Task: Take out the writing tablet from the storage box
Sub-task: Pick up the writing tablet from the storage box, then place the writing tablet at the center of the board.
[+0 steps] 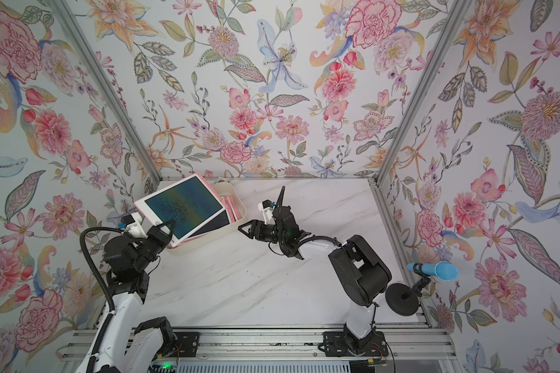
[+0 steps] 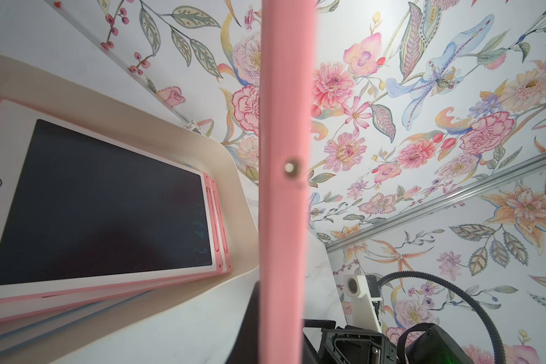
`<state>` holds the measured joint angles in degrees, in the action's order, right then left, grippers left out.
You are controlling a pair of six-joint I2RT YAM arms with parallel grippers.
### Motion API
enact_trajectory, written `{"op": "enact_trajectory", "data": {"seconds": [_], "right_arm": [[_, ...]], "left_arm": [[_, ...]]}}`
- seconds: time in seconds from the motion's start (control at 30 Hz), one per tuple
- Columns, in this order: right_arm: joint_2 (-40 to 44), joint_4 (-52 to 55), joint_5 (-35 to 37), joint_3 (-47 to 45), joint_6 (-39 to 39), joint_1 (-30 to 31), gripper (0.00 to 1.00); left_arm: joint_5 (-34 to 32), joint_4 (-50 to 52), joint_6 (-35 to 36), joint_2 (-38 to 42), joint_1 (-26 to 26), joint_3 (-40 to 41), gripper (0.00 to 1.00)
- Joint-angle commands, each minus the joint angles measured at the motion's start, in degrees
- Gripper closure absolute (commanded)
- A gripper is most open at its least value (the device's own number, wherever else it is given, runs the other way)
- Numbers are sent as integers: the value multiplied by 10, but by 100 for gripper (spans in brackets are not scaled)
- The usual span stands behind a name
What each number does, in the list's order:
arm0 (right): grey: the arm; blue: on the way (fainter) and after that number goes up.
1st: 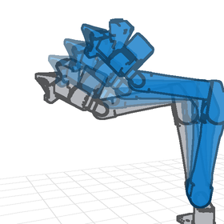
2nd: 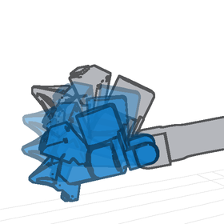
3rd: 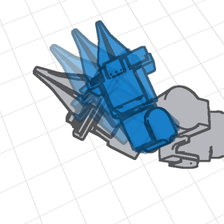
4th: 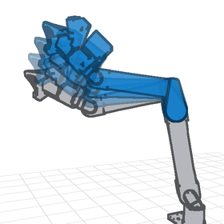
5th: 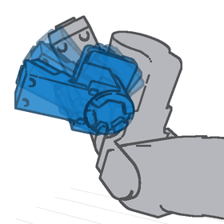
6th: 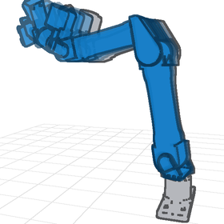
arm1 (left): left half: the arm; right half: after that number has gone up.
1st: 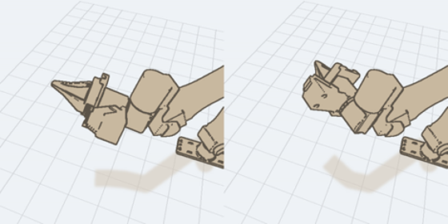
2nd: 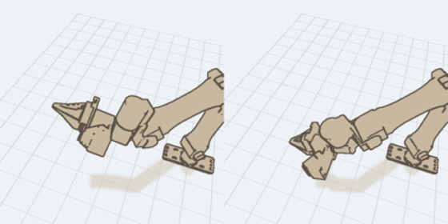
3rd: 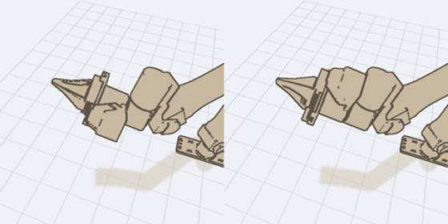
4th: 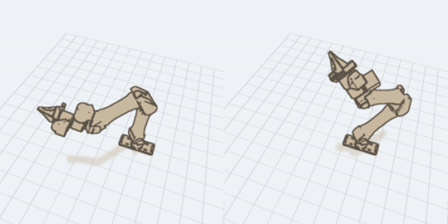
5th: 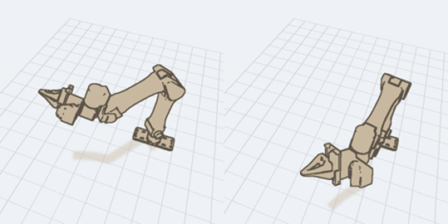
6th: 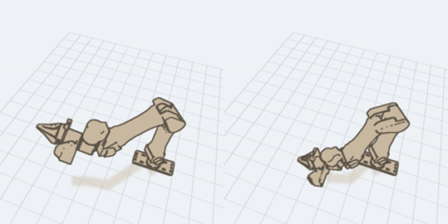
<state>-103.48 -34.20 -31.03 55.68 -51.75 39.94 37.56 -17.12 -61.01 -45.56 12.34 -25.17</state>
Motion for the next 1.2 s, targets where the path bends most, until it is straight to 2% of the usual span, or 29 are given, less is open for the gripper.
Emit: {"op": "enact_trajectory", "data": {"seconds": [0.0,0.13,0.27,0.43,0.83,1.17], "right_arm": [[10,-133,7,-35,-83,9,36],[-18,-226,8,-63,-136,14,39],[-46,-232,4,-57,-145,22,40],[-77,-283,11,-63,-183,33,42],[-121,-333,31,-44,-225,55,45],[-157,-336,43,1,-240,58,46]], "left_arm": [[-34,-21,-15,10,-37,16,100],[-61,-36,-21,7,-88,31,100],[-80,-47,-28,8,-115,48,100],[-87,-47,-37,27,-119,57,100],[-86,-56,-55,46,-125,67,100],[-98,-76,-67,44,-147,87,100]]}}
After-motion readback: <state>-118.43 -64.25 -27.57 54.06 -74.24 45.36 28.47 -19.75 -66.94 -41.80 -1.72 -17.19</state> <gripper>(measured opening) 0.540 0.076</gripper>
